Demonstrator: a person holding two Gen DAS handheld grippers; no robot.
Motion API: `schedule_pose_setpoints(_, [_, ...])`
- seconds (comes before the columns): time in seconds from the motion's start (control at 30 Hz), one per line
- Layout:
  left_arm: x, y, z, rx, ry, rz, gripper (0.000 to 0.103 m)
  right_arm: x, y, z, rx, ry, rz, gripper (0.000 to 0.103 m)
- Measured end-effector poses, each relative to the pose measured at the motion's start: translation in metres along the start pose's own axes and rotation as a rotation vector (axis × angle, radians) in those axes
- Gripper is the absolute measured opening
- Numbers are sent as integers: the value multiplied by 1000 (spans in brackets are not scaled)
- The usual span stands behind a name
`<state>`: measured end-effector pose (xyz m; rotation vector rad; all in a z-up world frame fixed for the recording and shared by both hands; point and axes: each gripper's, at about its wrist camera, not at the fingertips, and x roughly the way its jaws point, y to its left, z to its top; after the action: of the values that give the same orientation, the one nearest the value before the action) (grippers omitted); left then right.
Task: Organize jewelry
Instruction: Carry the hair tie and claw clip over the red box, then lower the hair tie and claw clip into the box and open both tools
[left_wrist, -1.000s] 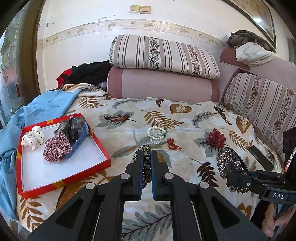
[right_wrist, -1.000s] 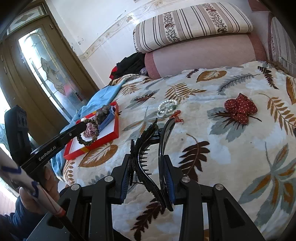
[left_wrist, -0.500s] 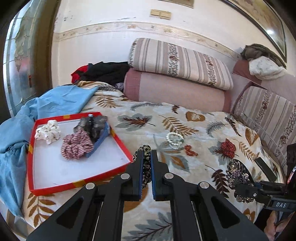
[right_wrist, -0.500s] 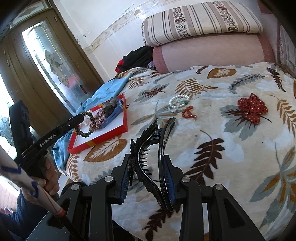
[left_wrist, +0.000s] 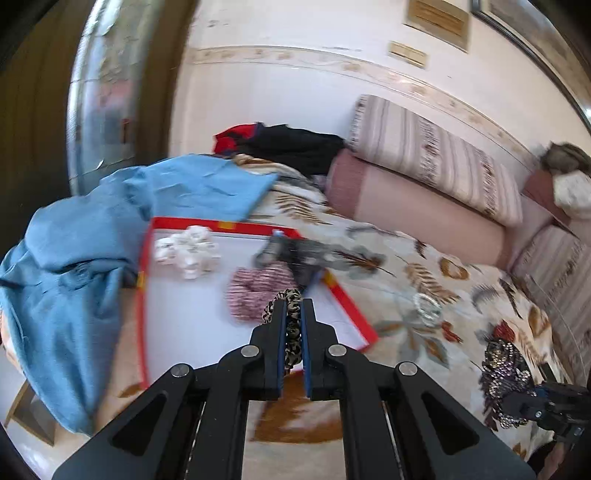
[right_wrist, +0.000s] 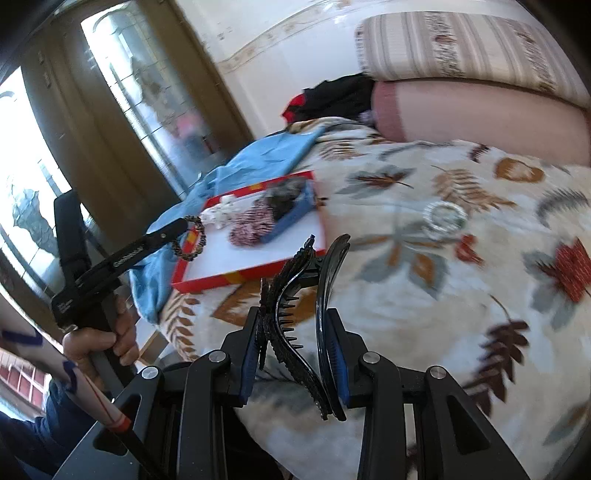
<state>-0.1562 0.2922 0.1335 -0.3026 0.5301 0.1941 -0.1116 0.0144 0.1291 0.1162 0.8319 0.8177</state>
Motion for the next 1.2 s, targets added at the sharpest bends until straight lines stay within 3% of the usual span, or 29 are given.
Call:
schedule_pose_setpoints(0.23, [17, 42, 5, -76, 18, 34, 7, 45, 39, 32, -55, 48, 60, 37])
schedule_pose_setpoints(0.47, [42, 54, 7, -81, 49, 62, 7, 100, 71, 64, -102, 82, 81, 37])
schedule_pose_setpoints(0.87, [77, 71, 11, -72, 95, 122, 7, 198, 70, 98, -67, 177, 57, 37])
schedule_pose_setpoints(1.2, [92, 80, 8, -62, 115, 148, 7, 240, 68, 110, -46, 206, 41, 37])
